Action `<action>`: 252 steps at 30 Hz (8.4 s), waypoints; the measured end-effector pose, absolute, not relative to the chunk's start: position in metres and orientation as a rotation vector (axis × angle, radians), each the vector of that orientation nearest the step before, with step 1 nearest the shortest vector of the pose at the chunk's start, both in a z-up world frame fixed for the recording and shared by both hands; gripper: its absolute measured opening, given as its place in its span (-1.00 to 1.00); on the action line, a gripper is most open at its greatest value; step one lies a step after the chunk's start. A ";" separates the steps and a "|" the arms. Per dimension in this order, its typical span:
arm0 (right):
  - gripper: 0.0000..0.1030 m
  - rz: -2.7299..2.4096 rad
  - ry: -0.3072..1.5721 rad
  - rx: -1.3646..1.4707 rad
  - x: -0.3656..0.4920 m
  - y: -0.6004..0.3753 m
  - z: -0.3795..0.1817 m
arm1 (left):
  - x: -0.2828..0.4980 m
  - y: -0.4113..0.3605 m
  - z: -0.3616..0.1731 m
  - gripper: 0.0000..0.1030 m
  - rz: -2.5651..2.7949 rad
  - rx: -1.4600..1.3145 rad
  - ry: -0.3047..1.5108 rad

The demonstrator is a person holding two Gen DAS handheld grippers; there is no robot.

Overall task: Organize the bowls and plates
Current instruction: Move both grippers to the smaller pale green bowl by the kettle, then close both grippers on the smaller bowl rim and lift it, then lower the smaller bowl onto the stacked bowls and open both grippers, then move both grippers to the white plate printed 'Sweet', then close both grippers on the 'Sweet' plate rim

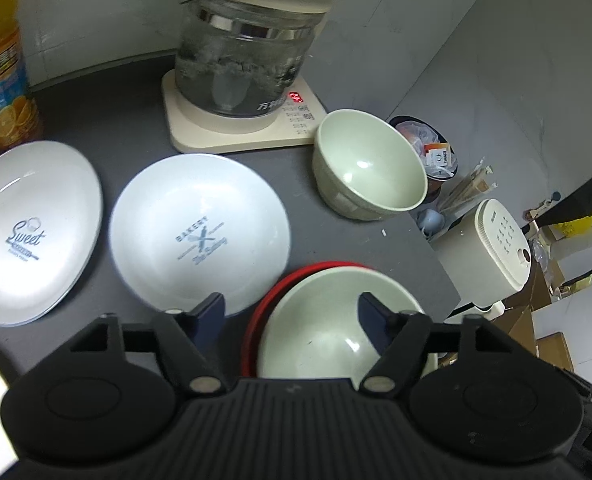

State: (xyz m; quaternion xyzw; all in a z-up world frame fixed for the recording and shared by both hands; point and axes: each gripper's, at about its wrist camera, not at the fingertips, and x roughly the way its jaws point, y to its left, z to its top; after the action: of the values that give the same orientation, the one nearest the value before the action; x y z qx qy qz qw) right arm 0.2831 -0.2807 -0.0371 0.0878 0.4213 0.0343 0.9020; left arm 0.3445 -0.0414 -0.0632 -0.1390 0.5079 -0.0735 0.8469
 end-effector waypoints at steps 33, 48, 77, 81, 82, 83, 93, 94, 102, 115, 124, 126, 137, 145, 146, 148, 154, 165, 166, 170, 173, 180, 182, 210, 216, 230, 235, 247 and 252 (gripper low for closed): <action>0.50 0.268 0.942 0.191 0.425 -0.337 -0.061 | 0.439 -0.107 -0.074 0.51 0.029 -0.370 1.036; 0.13 0.337 1.053 0.229 0.493 -0.335 -0.099 | 0.483 -0.121 -0.122 -0.04 0.125 -0.465 1.124; -0.51 0.323 1.024 0.261 0.446 -0.315 -0.085 | 0.449 -0.110 -0.092 -0.74 0.055 -0.440 1.092; -0.51 0.314 1.000 0.254 0.427 -0.308 -0.073 | 0.431 -0.102 -0.081 -0.74 0.036 -0.444 1.073; -0.51 0.312 0.997 0.256 0.422 -0.307 -0.070 | 0.427 -0.100 -0.079 -0.74 0.031 -0.446 1.068; -0.51 0.309 0.991 0.257 0.417 -0.305 -0.067 | 0.423 -0.098 -0.078 -0.74 0.027 -0.448 1.065; -0.52 0.285 0.954 0.246 0.366 -0.290 -0.049 | 0.384 -0.080 -0.064 -0.74 -0.006 -0.465 1.050; -0.52 0.282 0.944 0.240 0.362 -0.289 -0.047 | 0.380 -0.078 -0.063 -0.74 -0.011 -0.467 1.044; -0.53 0.251 0.904 0.246 0.332 -0.286 -0.035 | 0.353 -0.073 -0.049 -0.72 -0.047 -0.467 1.021; -0.52 0.224 0.898 0.225 0.293 -0.281 -0.038 | 0.323 -0.065 -0.057 -0.72 -0.072 -0.470 1.056; -0.52 0.224 0.901 0.195 0.277 -0.272 -0.040 | 0.310 -0.059 -0.062 -0.72 -0.073 -0.472 1.074; -0.52 0.227 0.904 0.190 0.274 -0.271 -0.042 | 0.306 -0.058 -0.063 -0.72 -0.071 -0.471 1.079; -0.52 0.217 0.972 0.216 0.254 -0.266 -0.058 | 0.284 -0.048 -0.079 -0.69 -0.056 -0.478 1.137; -0.44 0.210 0.979 0.224 0.247 -0.263 -0.061 | 0.274 -0.044 -0.083 -0.68 -0.072 -0.490 1.137; -0.41 0.209 0.976 0.227 0.247 -0.263 -0.060 | 0.274 -0.044 -0.081 -0.67 -0.073 -0.488 1.129; -0.40 0.210 0.971 0.218 0.247 -0.262 -0.058 | 0.272 -0.043 -0.078 -0.67 -0.074 -0.470 1.113; -0.39 0.188 0.960 0.210 0.240 -0.261 -0.054 | 0.267 -0.034 -0.072 -0.65 -0.075 -0.478 1.114; -0.66 0.194 0.979 0.196 0.230 -0.247 -0.061 | 0.242 0.002 -0.063 -0.17 -0.024 -0.455 1.089; -0.66 0.194 0.982 0.195 0.229 -0.245 -0.061 | 0.239 0.006 -0.063 -0.14 -0.019 -0.456 1.087; -0.63 0.221 0.994 0.179 0.223 -0.229 -0.058 | 0.227 0.022 -0.060 0.00 0.017 -0.443 1.076; -0.59 0.258 1.001 0.155 0.220 -0.214 -0.055 | 0.216 0.036 -0.055 0.13 0.047 -0.437 1.057; 0.14 0.351 0.982 0.080 0.219 -0.177 -0.044 | 0.191 0.065 -0.048 0.53 0.126 -0.435 1.038; 0.27 0.379 0.980 0.060 0.219 -0.170 -0.042 | 0.185 0.073 -0.047 0.55 0.145 -0.433 1.035; 1.00 0.639 1.005 -0.155 0.244 -0.091 -0.044 | 0.150 0.130 -0.063 0.61 0.410 -0.542 1.054; 1.00 0.692 1.008 -0.197 0.273 -0.079 -0.043 | 0.167 0.134 -0.062 0.61 0.470 -0.588 1.034; 1.00 0.849 1.002 -0.329 0.326 -0.053 -0.052 | 0.192 0.139 -0.068 0.61 0.631 -0.732 0.980; 0.98 0.913 0.967 -0.361 0.340 -0.043 -0.053 | 0.198 0.144 -0.071 0.60 0.670 -0.800 0.914; 0.14 0.923 1.001 -0.387 0.390 -0.009 -0.075 | 0.220 0.168 -0.094 -0.01 0.726 -0.924 0.817; 0.07 0.885 1.016 -0.429 0.410 0.005 -0.092 | 0.234 0.182 -0.105 -0.23 0.734 -0.932 0.809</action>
State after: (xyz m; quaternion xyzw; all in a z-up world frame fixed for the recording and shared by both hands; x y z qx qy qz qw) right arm 0.4097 0.0049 -0.0918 -0.1971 0.4668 0.4064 0.7603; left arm 0.2340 0.1821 -0.1053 -0.4268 0.3707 0.3361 0.7533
